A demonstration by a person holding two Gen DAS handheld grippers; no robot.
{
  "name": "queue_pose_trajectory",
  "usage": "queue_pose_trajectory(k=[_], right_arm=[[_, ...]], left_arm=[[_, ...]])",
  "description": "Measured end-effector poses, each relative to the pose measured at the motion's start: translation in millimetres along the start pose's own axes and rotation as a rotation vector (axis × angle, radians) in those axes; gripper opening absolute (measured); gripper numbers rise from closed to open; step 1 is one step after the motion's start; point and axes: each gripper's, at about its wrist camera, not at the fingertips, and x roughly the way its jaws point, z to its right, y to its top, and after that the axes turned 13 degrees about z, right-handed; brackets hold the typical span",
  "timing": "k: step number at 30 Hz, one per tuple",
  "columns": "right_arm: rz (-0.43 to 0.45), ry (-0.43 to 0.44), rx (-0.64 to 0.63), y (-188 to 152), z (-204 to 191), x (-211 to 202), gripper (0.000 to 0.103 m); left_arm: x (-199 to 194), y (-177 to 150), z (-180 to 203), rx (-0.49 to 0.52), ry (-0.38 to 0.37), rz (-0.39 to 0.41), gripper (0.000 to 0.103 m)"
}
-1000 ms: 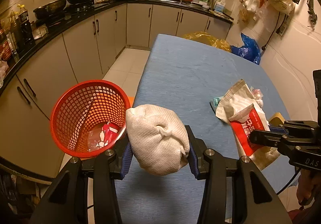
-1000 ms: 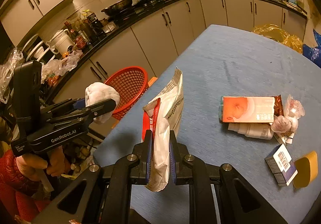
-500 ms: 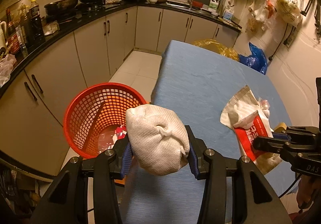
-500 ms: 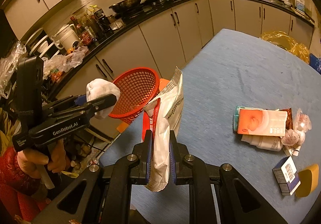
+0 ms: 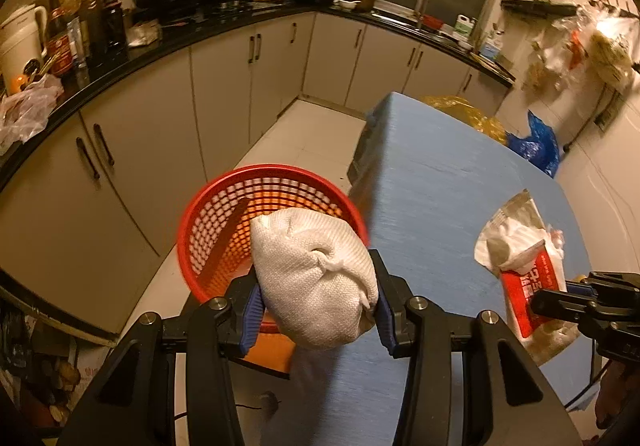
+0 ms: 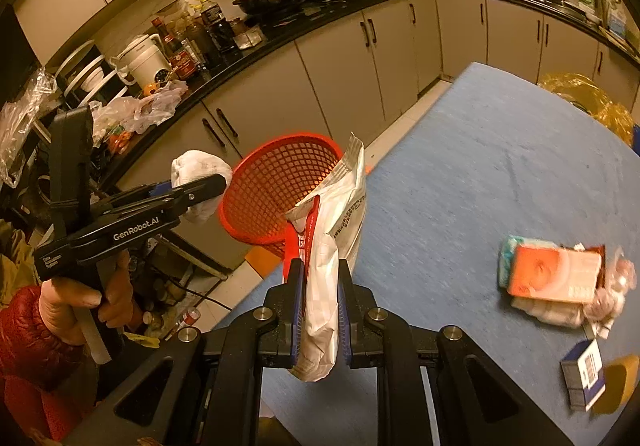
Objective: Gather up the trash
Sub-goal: 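Carry the cloth bundle and tube package over the red basket and release both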
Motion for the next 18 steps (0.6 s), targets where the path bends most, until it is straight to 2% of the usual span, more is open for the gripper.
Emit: queue_pose_trajectory(k=[18], right_arm=[[-0.031, -0.018, -0.007, 52.4, -31.2, 100.9, 0.016]], left_arm=[[55.4, 6.5, -41.3, 0.027, -0.017, -0.09, 0.045]])
